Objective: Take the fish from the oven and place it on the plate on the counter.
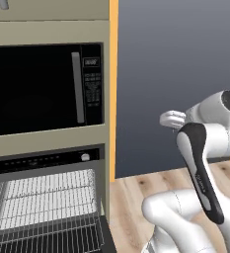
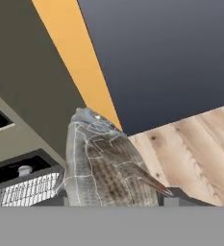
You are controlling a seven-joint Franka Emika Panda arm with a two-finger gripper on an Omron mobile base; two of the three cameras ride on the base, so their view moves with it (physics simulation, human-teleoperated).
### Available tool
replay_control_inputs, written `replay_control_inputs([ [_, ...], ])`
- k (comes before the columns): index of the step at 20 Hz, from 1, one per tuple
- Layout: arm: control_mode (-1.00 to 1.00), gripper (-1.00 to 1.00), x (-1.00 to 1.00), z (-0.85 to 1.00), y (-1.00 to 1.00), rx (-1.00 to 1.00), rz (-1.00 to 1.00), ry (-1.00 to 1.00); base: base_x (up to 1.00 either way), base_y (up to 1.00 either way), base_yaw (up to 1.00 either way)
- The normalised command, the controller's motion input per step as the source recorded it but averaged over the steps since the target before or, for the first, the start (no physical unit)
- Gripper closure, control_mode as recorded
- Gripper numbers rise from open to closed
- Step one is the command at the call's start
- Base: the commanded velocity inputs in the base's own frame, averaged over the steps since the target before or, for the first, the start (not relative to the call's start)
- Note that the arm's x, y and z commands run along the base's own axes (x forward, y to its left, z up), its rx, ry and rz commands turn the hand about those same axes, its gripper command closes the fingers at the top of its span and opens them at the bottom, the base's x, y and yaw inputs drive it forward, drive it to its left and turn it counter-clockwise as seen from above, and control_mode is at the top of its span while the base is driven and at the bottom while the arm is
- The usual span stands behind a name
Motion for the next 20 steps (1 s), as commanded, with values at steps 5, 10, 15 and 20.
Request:
replay_control_inputs([
  [5,-1.00,1.00,0.00,-0.01,-0.36,-0.35,0.14,0.27,0.00,0.00,0.00],
  [10,-1.00,1.00,-0.26,0.39,0.00,-0.07,0.15,0.06,0.00,0.00,0.00],
  [15,-1.00,1.00,-0.08,0.02,0.00,0.00,0.00,-0.01,0.00,0.00,0.00],
  [20,-1.00,1.00,0.00,0.00,0.00,0.00,0.00,0.00,0.00,0.00,0.00],
])
